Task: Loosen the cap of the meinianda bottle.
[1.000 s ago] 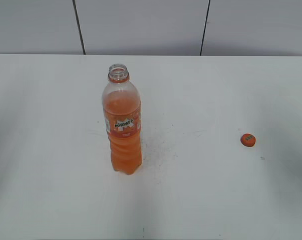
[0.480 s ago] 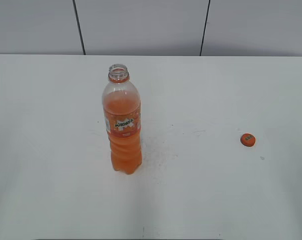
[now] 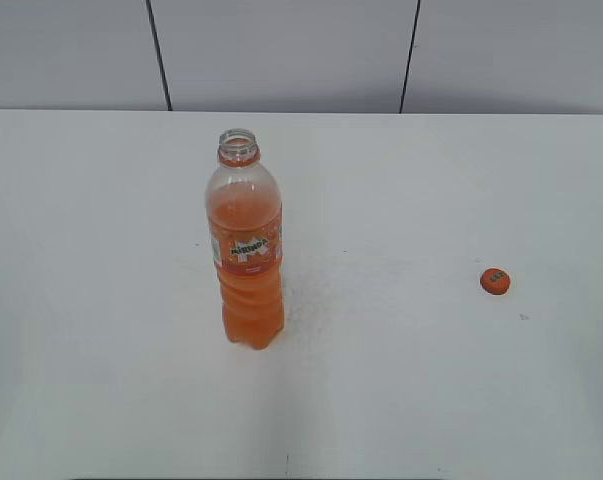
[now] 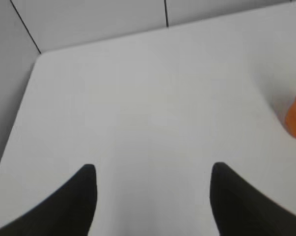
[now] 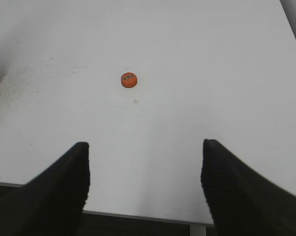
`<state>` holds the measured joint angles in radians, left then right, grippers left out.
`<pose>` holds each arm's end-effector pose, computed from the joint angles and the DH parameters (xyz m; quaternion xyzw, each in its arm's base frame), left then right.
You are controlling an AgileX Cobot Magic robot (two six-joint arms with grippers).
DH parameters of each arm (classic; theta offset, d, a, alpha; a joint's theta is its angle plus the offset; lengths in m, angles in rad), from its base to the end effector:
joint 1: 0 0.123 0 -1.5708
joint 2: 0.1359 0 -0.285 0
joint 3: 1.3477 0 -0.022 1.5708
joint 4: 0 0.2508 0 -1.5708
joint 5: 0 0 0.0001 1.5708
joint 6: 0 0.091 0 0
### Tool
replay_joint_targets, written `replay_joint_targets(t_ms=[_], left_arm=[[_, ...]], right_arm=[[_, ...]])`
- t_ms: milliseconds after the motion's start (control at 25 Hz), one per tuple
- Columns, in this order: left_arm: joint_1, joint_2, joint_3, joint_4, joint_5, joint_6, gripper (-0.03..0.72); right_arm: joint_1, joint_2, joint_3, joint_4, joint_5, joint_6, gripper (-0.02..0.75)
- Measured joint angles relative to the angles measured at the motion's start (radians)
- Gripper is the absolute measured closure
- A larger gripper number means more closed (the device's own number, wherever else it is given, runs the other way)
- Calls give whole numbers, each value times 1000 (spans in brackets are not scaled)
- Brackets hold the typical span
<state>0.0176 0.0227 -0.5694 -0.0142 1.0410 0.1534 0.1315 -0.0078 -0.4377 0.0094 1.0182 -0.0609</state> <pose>-0.0088 -0.0013 0.2982 0.0571 0.8335 0.0399 0.5482 0.0025 0.0011 0.2632 -0.0822 0.8524 0.0229 0.5159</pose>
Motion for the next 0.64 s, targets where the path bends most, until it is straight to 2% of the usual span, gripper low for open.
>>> replay_joint_targets(t_ms=[640], left_arm=[[0, 6, 0, 0, 0, 0, 255]], right_arm=[[0, -1, 1, -1, 0, 3, 209]])
